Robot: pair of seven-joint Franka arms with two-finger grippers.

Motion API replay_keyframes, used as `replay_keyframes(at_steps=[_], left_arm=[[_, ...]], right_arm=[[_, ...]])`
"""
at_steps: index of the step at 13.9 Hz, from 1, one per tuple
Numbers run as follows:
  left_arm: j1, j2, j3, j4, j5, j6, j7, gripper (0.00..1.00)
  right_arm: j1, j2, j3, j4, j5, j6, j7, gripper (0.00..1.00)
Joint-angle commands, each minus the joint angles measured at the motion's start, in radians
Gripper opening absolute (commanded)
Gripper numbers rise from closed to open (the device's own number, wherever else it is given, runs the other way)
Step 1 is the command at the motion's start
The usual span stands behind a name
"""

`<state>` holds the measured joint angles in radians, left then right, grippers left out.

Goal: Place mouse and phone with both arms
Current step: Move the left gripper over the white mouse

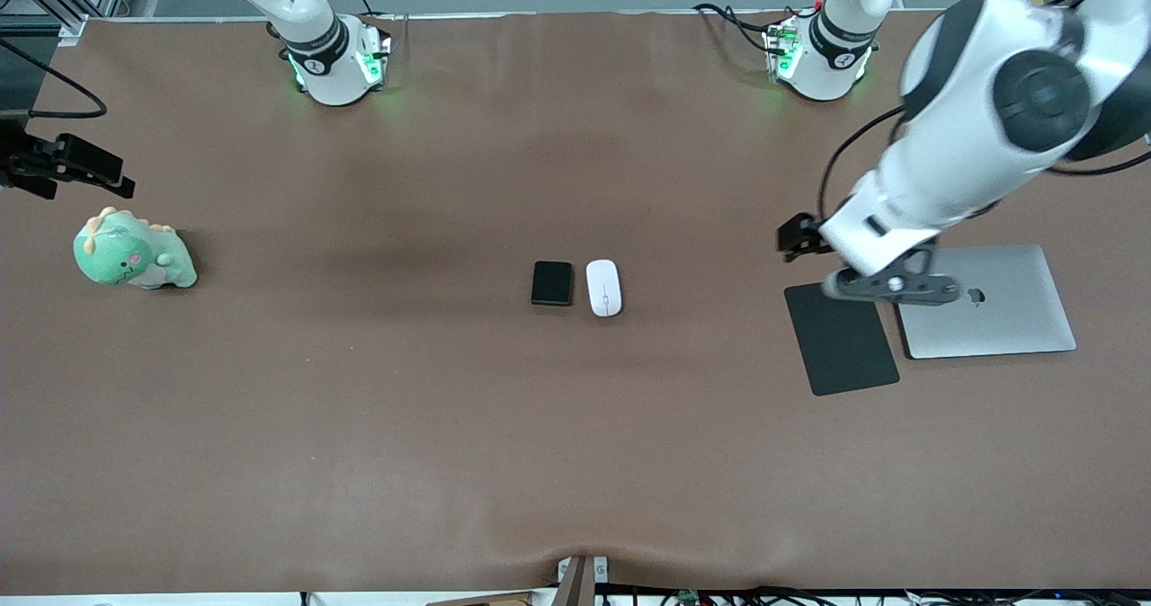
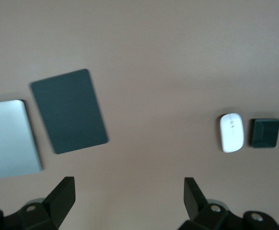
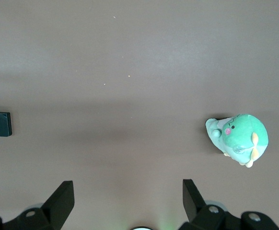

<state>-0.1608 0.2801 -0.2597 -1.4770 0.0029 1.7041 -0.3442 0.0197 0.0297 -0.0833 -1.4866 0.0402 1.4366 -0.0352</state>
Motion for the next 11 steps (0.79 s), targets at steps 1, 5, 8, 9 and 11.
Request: replay_keyframes(at_steps=[1, 5, 8, 9, 11], left_arm=[[-0.061, 0.071, 0.0, 0.014, -0.014, 0.064, -0.103, 1.0], [-0.15, 0.187, 0.002, 0.015, -0.006, 0.207, -0.182, 1.0], [-0.204, 0.276, 0.004, 0.015, -0.001, 0.302, -0.26, 1.0], [-0.213, 0.306, 0.004, 0.015, 0.0, 0.316, -0.26, 1.0], [-0.252, 0.352, 0.007, 0.015, 0.012, 0.336, -0.262, 1.0]], right_arm=[[-0.035, 0.018, 0.016, 0.028, 0.01, -0.005, -0.012, 1.0], [-0.026, 0.05, 0.017, 0.028, 0.009, -0.007, -0.014, 1.0], [-0.02, 0.088, 0.02, 0.023, 0.01, -0.01, -0.012, 1.0], [-0.012, 0.094, 0.02, 0.023, 0.009, -0.01, -0.015, 1.0], [0.005, 0.095, 0.02, 0.023, 0.006, -0.01, -0.012, 1.0]])
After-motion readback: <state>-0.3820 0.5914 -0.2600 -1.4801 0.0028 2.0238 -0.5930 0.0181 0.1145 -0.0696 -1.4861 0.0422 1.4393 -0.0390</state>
